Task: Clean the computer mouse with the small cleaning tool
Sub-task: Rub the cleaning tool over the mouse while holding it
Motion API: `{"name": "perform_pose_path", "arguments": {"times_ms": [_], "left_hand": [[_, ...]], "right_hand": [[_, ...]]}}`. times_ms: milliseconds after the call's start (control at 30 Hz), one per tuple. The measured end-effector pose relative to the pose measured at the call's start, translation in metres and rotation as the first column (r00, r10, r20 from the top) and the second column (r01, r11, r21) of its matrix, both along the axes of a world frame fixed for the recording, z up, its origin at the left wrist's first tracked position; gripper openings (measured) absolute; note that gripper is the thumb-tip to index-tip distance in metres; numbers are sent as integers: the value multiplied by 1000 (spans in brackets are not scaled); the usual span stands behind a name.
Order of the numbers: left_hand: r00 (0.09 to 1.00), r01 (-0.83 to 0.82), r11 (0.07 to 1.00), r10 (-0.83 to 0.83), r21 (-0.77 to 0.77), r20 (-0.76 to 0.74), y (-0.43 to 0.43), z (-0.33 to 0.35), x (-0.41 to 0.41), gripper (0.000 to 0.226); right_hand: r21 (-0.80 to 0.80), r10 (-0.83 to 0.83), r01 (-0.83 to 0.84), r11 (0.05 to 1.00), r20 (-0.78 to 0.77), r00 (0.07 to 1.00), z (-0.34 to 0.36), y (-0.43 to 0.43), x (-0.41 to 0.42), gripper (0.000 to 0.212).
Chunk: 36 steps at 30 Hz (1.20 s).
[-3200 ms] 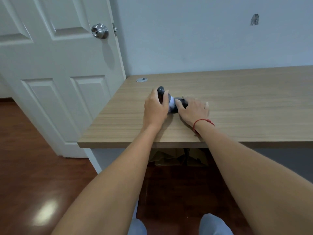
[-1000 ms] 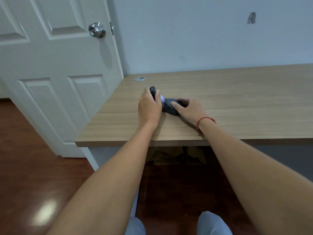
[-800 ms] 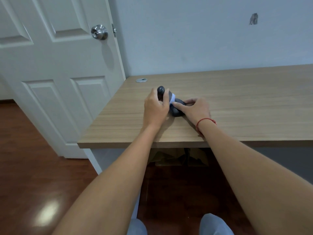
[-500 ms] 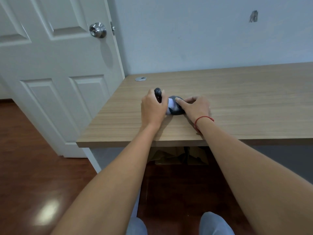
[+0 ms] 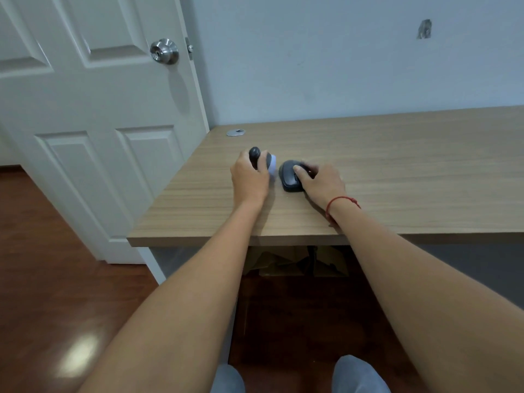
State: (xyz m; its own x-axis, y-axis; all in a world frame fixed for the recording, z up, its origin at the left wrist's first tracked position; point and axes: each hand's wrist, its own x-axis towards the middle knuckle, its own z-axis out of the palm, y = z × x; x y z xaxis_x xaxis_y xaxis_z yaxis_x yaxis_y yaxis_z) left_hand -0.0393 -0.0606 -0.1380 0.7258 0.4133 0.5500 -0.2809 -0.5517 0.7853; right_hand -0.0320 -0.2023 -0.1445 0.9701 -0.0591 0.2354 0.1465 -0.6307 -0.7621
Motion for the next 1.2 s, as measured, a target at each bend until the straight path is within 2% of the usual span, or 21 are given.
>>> {"name": "perform_pose_path", "arguments": {"times_ms": [100,167,233,300,400,467,667,867,1000,1100,1200], "left_hand": [[998,51,999,-51,-7,-40,-1,-1,2,35],[999,53,997,-54,-51,-9,-1,0,-2,37],[998,58,998,-58,-28,17,-4,1,-6,37],[999,47,999,-48,16,24,-7,1,-7,37],[999,-13,1000,14,-17,30,-4,0,-4,40],[999,4,1000,-3,-16,39,-2,-1,-4,42],[1000,-18,1000,18,0,2,-1,-1,3,43],[1000,-2,997,0,-74,-19,5,-2,13,37],[1000,-4,993,5,-121,10,3,1,6,37],[1000,16,995,-16,-97,0,1,0,2,39],[999,40,998,-40,-51,4,2,-1,5,38]], "right_hand": [[-63,10,-9,998,14,1000,-3,1,2,44],[-86,-15,16,996,9,1000,-3,2,3,46],[-89,-36,37,995,12,999,-3,3,3,47],[-96,-35,37,995,20,999,-3,4,2,47],[-94,-28,30,995,22,999,-2,4,1,48],[-99,-36,38,994,23,999,-1,4,-1,50],[-82,-2,4,997,27,1000,2,4,-8,58],[-6,134,-134,991,-11,991,0,-1,-6,59],[-42,101,-101,994,-1,995,1,0,-4,58],[-72,60,-58,996,12,998,1,1,-5,58],[-12,132,-132,991,10,991,0,-2,-5,57]]}}
